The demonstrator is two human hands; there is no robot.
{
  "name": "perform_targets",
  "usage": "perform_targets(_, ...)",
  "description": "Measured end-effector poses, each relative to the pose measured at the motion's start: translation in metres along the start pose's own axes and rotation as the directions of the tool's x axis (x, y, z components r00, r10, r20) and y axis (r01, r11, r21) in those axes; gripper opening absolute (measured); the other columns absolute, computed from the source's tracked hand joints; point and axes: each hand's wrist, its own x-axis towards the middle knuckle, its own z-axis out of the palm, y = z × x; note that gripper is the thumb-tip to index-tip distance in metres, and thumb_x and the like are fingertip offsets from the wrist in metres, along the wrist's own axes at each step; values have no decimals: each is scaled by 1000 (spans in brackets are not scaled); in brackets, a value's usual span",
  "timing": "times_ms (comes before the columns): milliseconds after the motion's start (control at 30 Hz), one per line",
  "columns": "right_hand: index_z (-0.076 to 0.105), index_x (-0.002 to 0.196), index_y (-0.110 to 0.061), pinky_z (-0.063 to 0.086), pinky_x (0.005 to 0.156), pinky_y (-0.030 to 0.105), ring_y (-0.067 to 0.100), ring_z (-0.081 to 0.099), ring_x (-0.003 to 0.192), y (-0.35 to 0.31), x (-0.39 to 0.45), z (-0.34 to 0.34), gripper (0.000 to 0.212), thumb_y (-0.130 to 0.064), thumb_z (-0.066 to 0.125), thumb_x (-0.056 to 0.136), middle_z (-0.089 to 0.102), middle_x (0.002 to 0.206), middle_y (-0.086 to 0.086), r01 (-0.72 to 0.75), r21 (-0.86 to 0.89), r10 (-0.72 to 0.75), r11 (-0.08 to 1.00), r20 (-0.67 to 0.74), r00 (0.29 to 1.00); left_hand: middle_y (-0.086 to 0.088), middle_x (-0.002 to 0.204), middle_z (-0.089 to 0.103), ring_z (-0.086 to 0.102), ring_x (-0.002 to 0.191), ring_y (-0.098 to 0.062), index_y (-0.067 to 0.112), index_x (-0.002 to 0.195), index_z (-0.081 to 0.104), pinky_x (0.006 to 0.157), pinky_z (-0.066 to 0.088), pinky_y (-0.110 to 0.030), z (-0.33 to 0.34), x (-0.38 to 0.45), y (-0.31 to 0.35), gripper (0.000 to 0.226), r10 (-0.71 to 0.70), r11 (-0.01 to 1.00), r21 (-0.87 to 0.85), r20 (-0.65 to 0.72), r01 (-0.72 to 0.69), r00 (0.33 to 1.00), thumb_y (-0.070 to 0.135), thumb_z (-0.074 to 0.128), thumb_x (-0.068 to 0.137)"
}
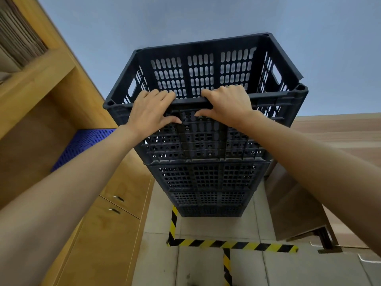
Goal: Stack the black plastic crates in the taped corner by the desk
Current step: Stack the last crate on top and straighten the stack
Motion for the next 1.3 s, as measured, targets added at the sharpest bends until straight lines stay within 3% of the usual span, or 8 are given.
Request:
perform_targets(133, 52, 113, -18, 45, 82, 38, 24, 66, 86, 1, -18, -5, 59, -69, 32, 93, 70, 97, 0, 46, 69, -39, 997, -103, 994, 0, 112, 63, 55, 107, -24, 18, 118, 56, 93, 36, -39, -9, -22, -8, 62, -79, 997, 5, -14, 79, 997, 70, 34, 93)
perform_targets(333, 40, 143, -15, 20, 117, 40, 24, 29, 144, 17, -69, 3, 57, -53, 30, 102, 42, 149, 6, -268, 158, 295, 950, -188, 937, -5, 141, 45, 36, 137, -25, 20, 126, 56, 113, 28, -43, -10, -62, -23, 45, -473, 871, -220, -126, 440, 872, 52, 40, 100)
perform_targets(433, 24, 153, -12, 10, 122, 39, 26, 10, 151, 9, -82, 4, 65, -51, 36, 101, 16, 162, 8, -508, 349, 598, 788, -236, 766, -7, 152, 31, 31, 142, -23, 21, 139, 45, 115, 30, -44, -7, -63, -11, 61, -821, 493, -579, -62, 650, 568, 59, 47, 91)
perform_targets(533, 8, 157, -14, 5, 121, 34, 21, 3, 152, 3, -93, 1, 81, -57, 42, 97, 2, 164, 9, -585, 705, 891, 400, -151, 428, -5, 158, 23, 30, 143, -22, 22, 153, 21, 117, 28, -38, -10, -56, 3, 94, -942, -74, -844, 234, 532, 240, 62, 63, 80)
perform_targets(667, 14, 155, -20, 16, 122, 43, 18, 21, 148, 14, -102, 10, 98, -72, 50, 81, 23, 161, 1, -349, 908, 917, -233, 324, 232, -1, 157, 33, 36, 141, -24, 30, 154, 19, 116, 31, -48, 0, -55, 11, 116, -825, -490, -803, 553, 340, 117, 76, 71, 60)
perform_targets(800, 35, 140, -16, 37, 107, 39, 18, 49, 113, 38, -96, 14, 75, -62, 56, 85, 50, 125, 1, -333, 887, 889, -318, 402, 221, -4, 156, 33, 36, 142, -24, 22, 154, 16, 115, 32, -43, 9, -46, 21, 104, -843, -480, -806, 532, 346, 72, 70, 64, 75)
perform_targets(1000, 35, 135, -19, 36, 95, 39, 26, 45, 111, 70, -92, 10, 72, -65, 54, 84, 40, 135, 11, -420, 837, 849, -350, 473, 235, -7, 161, 22, 27, 146, -26, 16, 153, 18, 114, 29, -41, 9, -28, 48, 94, -883, -436, -806, 469, 401, -18, 66, 56, 84)
perform_targets(1300, 49, 118, -15, 42, 86, 32, 21, 55, 107, 46, -100, 16, 66, -64, 61, 76, 58, 118, 6, -326, 896, 923, -302, 360, 134, -9, 151, 34, 38, 135, -24, 13, 146, 27, 104, 36, -38, 16, -30, 26, 82, -887, -398, -801, 460, 446, 34, 62, 53, 86)
